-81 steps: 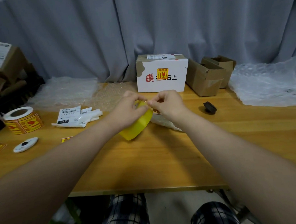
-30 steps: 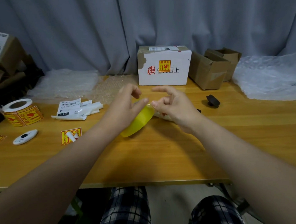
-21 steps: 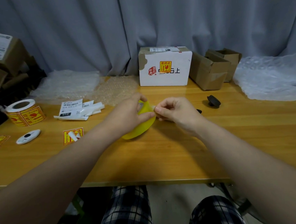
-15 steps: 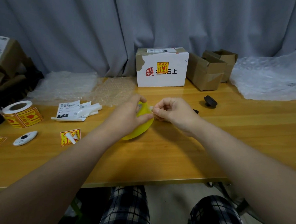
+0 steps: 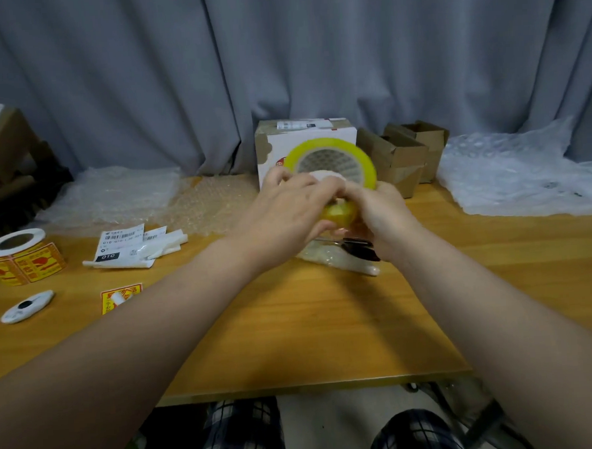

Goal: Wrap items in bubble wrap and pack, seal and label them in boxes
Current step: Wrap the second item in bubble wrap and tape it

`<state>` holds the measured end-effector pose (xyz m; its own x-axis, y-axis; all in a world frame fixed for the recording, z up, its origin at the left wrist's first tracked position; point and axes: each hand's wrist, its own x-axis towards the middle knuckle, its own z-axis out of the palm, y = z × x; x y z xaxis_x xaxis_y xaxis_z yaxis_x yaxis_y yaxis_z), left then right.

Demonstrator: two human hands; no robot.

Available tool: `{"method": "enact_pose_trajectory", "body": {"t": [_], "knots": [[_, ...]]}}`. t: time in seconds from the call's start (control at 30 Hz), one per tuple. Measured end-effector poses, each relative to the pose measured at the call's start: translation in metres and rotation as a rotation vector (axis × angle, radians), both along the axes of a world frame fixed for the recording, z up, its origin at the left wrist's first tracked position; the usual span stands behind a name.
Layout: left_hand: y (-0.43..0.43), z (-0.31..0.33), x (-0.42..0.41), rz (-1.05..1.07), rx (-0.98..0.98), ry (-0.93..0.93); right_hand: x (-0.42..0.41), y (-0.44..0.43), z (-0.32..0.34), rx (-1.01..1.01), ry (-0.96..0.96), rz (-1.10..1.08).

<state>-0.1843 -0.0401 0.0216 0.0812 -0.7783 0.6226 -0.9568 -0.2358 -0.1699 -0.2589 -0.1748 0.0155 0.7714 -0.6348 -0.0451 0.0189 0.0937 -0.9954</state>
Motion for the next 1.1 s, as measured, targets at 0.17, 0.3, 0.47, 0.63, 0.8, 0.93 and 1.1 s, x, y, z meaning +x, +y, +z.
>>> {"method": "enact_pose_trajectory", "body": {"t": [0.17,0.3,0.47,0.63,0.8,0.93,1.1], "knots": [[-0.013,-0.004,0.003,0.030,-0.059,0.171,-0.028,-0.042,-0.022,0.266,-0.154,-0.435],[-0.013,-0.040,0.011,0.156,0.102,0.306,-0.059,-0.073,-0.046,0.305,-0.047,-0.684],[-0.027,-0.064,0.008,0.328,0.161,0.498,-0.071,-0.088,-0.066,0.087,0.230,-0.730],[-0.030,-0.071,0.006,0.323,0.207,0.516,-0.062,-0.087,-0.060,-0.283,0.564,-0.774],[-0.022,-0.076,0.007,0.280,0.181,0.494,-0.052,-0.060,-0.064,-1.000,0.413,-0.616],[-0.013,-0.081,0.018,0.335,-0.002,0.502,-0.024,-0.037,-0.051,-1.088,0.384,0.079],[-0.012,-0.079,0.040,0.545,0.014,0.916,-0.004,-0.053,-0.038,-0.997,0.676,0.391]]}}
